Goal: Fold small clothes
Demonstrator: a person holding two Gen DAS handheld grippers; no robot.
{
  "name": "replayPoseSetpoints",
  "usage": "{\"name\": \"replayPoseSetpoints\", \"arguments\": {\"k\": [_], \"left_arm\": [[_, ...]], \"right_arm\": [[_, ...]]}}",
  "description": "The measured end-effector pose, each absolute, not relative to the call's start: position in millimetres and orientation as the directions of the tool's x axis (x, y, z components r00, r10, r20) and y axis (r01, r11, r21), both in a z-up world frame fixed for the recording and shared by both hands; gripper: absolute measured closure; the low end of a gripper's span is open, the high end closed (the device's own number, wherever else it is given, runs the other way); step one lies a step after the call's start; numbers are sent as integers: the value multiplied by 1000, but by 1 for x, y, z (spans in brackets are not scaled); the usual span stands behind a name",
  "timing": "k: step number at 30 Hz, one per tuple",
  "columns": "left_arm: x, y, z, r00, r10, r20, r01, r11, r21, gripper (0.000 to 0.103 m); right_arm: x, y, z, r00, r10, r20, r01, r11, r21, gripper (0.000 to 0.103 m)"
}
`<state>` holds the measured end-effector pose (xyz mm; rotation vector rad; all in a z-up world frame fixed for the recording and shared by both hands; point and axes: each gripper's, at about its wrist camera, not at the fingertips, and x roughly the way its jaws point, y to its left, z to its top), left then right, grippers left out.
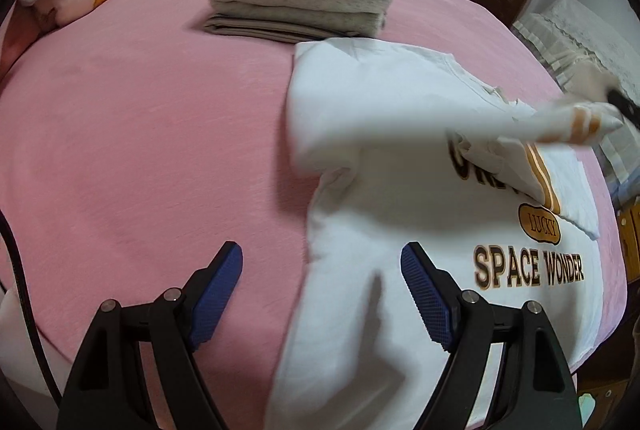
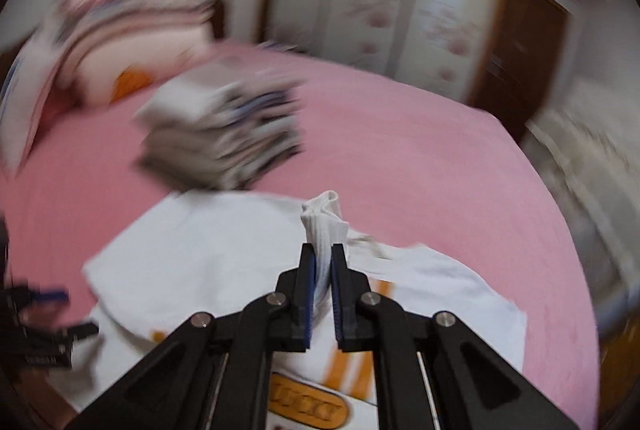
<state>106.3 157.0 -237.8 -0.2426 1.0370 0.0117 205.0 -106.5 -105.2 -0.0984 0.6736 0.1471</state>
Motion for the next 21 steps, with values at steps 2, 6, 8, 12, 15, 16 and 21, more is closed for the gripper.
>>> {"name": "replayPoseSetpoints", "arguments": {"k": [2,6,8,12,15,16,21], "left_arm": [[112,151,-241,503,-102,-858,-114,976,-183,23],[123,138,-247,483,-95,-871,-97,982,-161,23],[127,131,-248,478,-87,-874,-90,985,-147,23],[139,115,-250,478,-37,-878,-76,994,-83,23],[146,108,-252,483,22,-875,-83,996,-21,23],[149,107,-253,484,45,-874,-91,996,1,23],[161,103,-254,487,160,-858,-131,985,109,23]], "right_arm": [[206,-154,-120,756,68,-651,-50,998,46,96],[193,-219,-165,665,55,-745,98,982,160,94],[182,-236,-192,583,89,-807,134,970,203,92],[165,-252,-209,525,134,-840,165,953,255,92],[172,-265,-202,552,173,-816,167,936,311,85],[178,-269,-197,564,178,-806,163,933,320,79],[226,-282,-197,552,204,-809,134,935,327,58]]}}
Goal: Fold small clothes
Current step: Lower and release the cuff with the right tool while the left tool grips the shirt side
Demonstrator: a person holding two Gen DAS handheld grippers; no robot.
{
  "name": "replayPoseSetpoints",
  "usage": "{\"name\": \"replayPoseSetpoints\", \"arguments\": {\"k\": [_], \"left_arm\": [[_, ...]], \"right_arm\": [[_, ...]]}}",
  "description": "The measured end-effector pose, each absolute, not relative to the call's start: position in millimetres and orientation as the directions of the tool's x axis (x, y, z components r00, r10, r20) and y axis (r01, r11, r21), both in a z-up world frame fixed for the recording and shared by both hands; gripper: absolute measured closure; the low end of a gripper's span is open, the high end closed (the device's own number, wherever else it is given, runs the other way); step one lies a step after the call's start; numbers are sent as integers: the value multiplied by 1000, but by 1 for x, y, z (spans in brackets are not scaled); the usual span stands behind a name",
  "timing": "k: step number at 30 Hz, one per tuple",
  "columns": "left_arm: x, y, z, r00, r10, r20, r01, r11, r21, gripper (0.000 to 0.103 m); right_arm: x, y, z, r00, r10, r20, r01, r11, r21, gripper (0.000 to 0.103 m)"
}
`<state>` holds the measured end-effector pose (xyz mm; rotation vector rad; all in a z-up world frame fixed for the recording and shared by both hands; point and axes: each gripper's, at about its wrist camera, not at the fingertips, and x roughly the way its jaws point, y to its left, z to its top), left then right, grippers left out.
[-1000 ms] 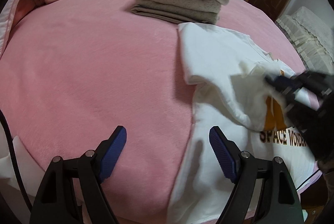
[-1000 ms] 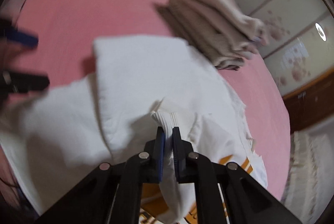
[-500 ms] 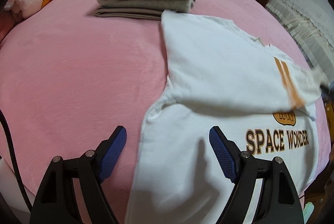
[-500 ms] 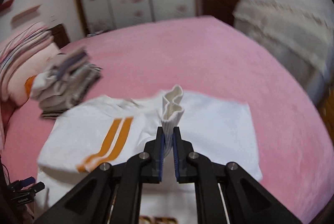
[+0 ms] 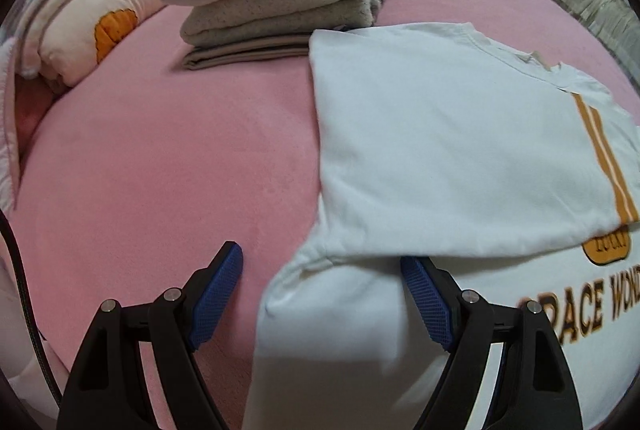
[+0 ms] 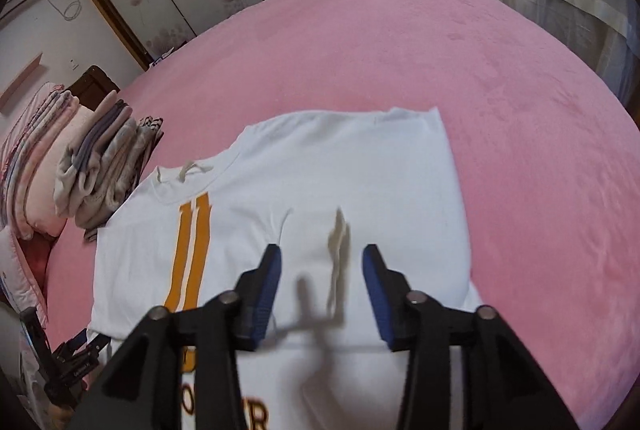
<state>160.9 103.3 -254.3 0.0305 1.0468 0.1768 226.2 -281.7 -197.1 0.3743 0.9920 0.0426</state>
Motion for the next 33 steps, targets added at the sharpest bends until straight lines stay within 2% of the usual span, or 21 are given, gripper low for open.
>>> {"name": "replayPoseSetpoints", "arguments": {"k": [1,2,3,6,7,8,11,18,21,25,28,29,33], "left_arm": [[163,103,-253,492,168,-854,-138,984,114,24],[165,104,-253,499,169,-850,-147,983,109,33],[167,106,-253,498,151,-854,-156,984,83,47],[169,115,-254,492,112,-863,-197,980,15,76],[169,118,-254,495,105,-862,-213,977,-3,77],[167,121,-253,502,92,-860,-229,973,-29,79],[159,138,-252,534,34,-845,-284,948,-141,83],[148,183,-262,582,-112,-805,-403,820,-406,85],[149,181,-269,565,-119,-817,-400,826,-397,82],[150,176,-266,516,-138,-846,-358,862,-359,76],[145,172,-253,465,-145,-873,-306,899,-312,62],[141,172,-246,461,-135,-877,-296,908,-295,53],[141,175,-213,506,-68,-860,-267,936,-231,51]], "right_arm": [[237,-283,-203,532,217,-818,131,934,333,58],[246,-284,-210,510,235,-827,130,930,344,58],[255,-282,-218,484,260,-836,125,925,360,58],[268,-272,-232,444,258,-858,107,936,337,60],[269,-266,-231,450,252,-857,80,944,320,79],[269,-259,-229,452,254,-855,50,950,309,90],[267,-241,-211,510,211,-834,-13,971,239,91],[267,-222,-180,619,178,-765,-66,982,175,91],[274,-223,-192,604,118,-788,-26,991,128,91],[280,-233,-227,496,103,-862,24,991,132,90],[272,-248,-229,477,141,-867,58,980,191,78],[270,-252,-226,481,151,-863,65,976,206,72],[260,-265,-216,502,207,-840,62,960,273,69]]}}
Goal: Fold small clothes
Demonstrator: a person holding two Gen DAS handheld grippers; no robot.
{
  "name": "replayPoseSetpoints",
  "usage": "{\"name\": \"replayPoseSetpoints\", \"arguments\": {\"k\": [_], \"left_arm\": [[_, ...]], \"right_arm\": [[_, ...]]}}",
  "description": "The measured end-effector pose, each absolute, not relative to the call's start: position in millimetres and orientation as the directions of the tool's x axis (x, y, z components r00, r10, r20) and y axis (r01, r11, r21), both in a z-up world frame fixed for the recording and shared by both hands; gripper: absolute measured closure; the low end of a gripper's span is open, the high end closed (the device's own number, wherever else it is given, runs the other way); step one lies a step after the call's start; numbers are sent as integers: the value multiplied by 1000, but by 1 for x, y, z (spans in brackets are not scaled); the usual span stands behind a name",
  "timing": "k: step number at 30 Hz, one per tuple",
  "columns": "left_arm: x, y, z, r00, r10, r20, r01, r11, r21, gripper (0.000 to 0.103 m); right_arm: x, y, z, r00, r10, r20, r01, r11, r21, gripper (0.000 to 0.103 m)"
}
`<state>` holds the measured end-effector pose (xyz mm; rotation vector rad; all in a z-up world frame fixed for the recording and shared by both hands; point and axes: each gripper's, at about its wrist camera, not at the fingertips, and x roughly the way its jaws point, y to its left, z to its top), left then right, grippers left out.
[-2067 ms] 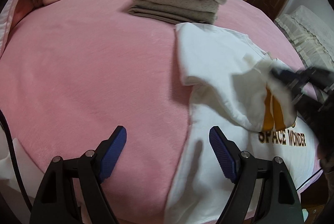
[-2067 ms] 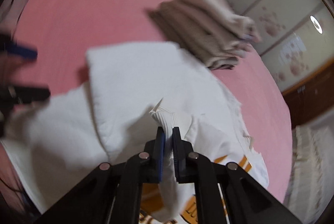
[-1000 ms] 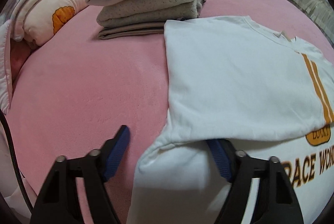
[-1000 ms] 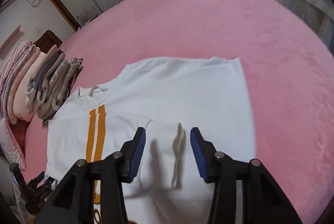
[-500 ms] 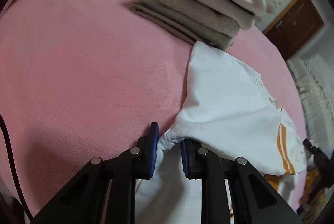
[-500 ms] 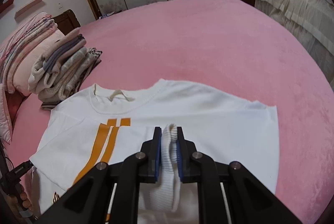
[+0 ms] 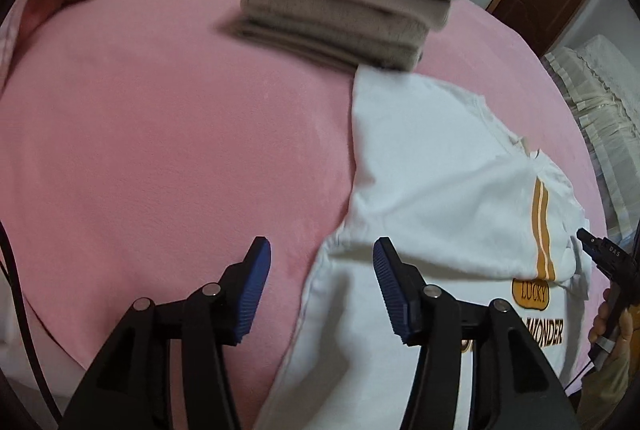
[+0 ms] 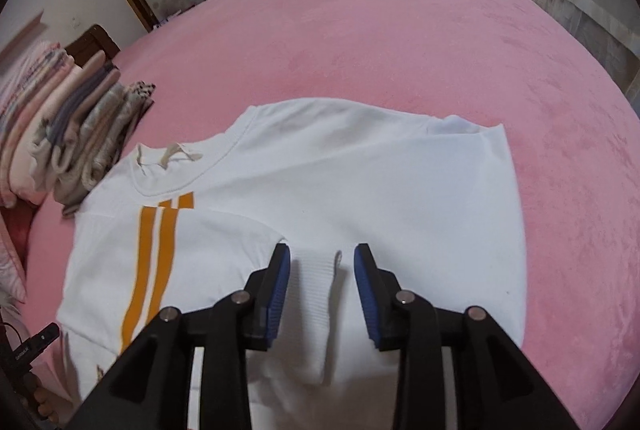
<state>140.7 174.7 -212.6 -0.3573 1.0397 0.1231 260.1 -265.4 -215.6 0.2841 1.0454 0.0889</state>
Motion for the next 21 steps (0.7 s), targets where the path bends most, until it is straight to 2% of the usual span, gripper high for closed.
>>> {"name": "replayPoseSetpoints", "arguments": {"k": [3,5,12,20,21], "left_arm": [[167,171,-192,563,-16,-826,-252,949,-191,51],[191,167,-188,577,-23,-817,-231,954,-190,51],[283,149,-218,547,-63,-835,-101,985,-140,51],[322,151,-248,514,-95,-853,-25,992,-125,51],[324,150,-250,516,-99,-851,-18,992,-126,55]], "right_arm": [[256,-267,-213,506,222,-833,53,956,287,69],[255,-264,-213,506,233,-831,43,955,294,69],[253,-262,-222,494,251,-832,28,952,303,69],[254,-264,-230,487,265,-832,21,949,314,69],[255,-264,-231,486,267,-832,24,948,318,69]]}}
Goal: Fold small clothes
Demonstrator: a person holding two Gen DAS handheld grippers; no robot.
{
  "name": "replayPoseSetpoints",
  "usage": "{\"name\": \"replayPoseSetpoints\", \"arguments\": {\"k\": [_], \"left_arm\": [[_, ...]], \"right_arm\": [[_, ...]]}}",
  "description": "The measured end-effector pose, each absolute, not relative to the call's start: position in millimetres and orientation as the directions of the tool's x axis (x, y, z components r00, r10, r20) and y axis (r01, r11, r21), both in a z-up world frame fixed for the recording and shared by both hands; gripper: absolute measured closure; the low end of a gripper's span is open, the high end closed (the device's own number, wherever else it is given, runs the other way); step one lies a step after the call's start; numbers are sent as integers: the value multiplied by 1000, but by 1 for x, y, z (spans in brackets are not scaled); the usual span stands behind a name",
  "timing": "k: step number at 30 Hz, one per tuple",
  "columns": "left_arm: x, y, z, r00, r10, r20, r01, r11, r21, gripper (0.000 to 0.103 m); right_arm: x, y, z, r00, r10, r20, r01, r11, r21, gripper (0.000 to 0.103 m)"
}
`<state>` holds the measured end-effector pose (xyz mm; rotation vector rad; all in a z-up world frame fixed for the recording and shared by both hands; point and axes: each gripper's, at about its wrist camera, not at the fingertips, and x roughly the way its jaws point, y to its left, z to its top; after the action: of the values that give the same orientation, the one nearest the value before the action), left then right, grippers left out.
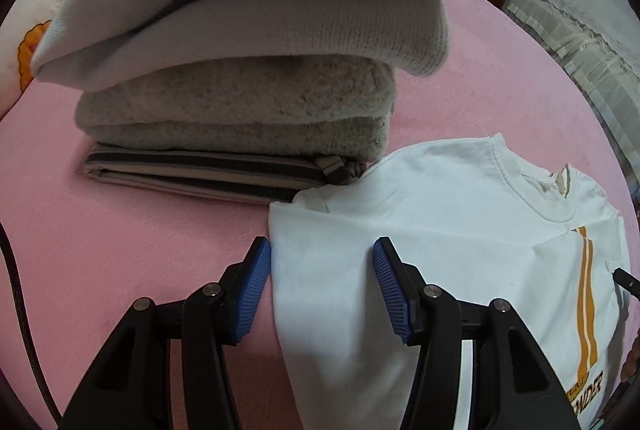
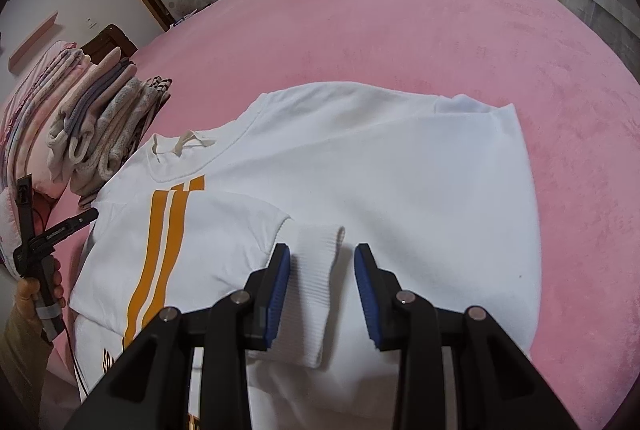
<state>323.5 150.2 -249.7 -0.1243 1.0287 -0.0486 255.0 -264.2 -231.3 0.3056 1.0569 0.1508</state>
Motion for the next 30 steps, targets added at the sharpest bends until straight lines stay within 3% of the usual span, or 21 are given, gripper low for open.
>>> {"name": "replayPoseSetpoints", "arguments": {"k": [1,2,3,5,9,16,24,25,26,30], "left_arm": [[326,149,-251,523,-108,-846,-6,991,-130,60],[327,147,-252,524,-113,-844,10,992,-126,77],[329,145,-253,520,-109,-847,27,993,-112,87],[330,139,-253,527,-81,-846,47,997,-66,93],[322,140,-243,581,-52,-813,48,998,-30,95],[325,174,-241,588,-145,-796,5,984,-175,96],[337,202,-256,553,-212,-806,-4,966,-257,93],[337,203,-255,556,-210,-804,-5,967,-256,93],[336,206,-253,567,-199,-799,-5,970,-244,93],[322,222,-247,595,-134,-792,-30,982,-189,94]], "right_arm": [[255,-264,-232,487,269,-831,23,947,320,69],[256,-264,-232,488,268,-830,23,947,319,69],[256,-263,-232,489,266,-830,23,948,317,69],[257,-262,-232,491,263,-831,20,950,313,69],[257,-261,-231,495,259,-829,18,951,307,69],[258,-262,-232,492,270,-828,16,948,318,69],[263,-262,-233,486,297,-822,12,938,346,69],[264,-259,-234,480,295,-826,0,942,336,73],[264,-256,-233,490,276,-827,-7,950,314,97],[262,-243,-226,538,180,-824,-24,980,198,96]]}}
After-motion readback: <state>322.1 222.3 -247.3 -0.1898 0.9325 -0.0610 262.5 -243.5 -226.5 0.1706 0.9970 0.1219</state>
